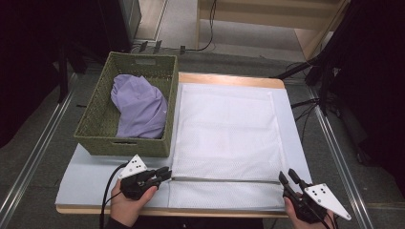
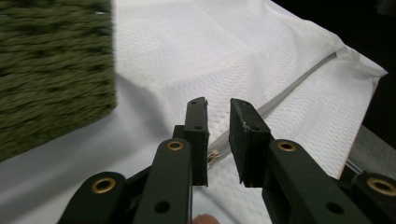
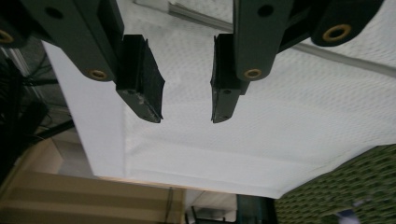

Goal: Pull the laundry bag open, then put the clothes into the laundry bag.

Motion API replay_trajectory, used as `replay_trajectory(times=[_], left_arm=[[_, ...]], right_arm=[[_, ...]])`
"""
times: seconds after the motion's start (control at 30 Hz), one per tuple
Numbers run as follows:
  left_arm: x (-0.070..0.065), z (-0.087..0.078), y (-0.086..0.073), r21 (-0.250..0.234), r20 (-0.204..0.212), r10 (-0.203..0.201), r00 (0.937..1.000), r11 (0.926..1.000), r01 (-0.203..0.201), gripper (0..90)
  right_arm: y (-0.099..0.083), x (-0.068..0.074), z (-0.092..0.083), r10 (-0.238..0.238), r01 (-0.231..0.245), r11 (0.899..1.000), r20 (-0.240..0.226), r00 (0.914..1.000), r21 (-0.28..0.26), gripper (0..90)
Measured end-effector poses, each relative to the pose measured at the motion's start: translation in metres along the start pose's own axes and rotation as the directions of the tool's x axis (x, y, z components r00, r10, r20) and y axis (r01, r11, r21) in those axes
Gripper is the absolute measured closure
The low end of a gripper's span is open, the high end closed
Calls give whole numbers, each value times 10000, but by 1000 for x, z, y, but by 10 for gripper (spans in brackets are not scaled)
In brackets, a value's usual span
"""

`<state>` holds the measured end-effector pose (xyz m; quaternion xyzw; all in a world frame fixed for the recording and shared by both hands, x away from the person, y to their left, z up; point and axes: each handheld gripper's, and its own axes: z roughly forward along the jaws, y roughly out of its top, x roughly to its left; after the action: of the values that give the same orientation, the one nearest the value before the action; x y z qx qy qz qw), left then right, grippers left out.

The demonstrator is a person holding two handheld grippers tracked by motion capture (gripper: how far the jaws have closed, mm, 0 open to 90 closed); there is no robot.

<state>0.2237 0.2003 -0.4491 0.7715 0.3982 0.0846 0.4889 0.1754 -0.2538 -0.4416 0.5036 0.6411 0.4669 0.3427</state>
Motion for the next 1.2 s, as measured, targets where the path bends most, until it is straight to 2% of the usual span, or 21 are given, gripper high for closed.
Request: replay_trajectory(times=[0.07,0.17,0.3,0.4,0.47,0.57,0.67,0.77,0.9,1.1,1.2], left_arm=[[-5,4,2,76,141,191,9997,9998,-192,805],[-12,10,6,133,293,319,9991,9994,-323,838],[-23,19,10,76,103,436,9990,9990,-437,900],[-34,29,12,209,389,506,9980,9985,-514,900],[-39,36,12,313,575,525,9970,9980,-543,900],[-46,47,14,486,798,666,9946,9963,-706,900],[-50,54,17,514,935,683,9933,9960,-734,900],[-53,60,19,575,1050,626,9925,9960,-689,900],[-57,68,16,802,1200,658,9906,9939,-757,900],[-58,77,9,1164,1260,684,9897,9897,-832,900],[-58,81,6,1367,1238,770,9893,9861,-939,900]], right_arm=[[2,6,2,-187,188,9998,-401,9990,12,656],[6,12,7,-117,121,9999,-657,9978,54,646],[10,22,18,-443,475,9985,-1066,9933,280,609],[12,27,26,-602,651,9974,-1374,9887,315,588],[12,30,33,-703,797,9952,-1508,9861,567,571],[14,34,42,-300,509,9931,-1909,9812,1054,544],[19,37,47,-241,464,9931,-2001,9795,1078,503],[25,39,51,-223,417,9954,-2135,9767,868,478],[29,45,58,-295,499,9948,-2172,9757,893,464],[23,50,69,-204,552,9901,-2567,9663,1288,464],[17,52,73,-197,653,9862,-2835,9588,1521,473]])
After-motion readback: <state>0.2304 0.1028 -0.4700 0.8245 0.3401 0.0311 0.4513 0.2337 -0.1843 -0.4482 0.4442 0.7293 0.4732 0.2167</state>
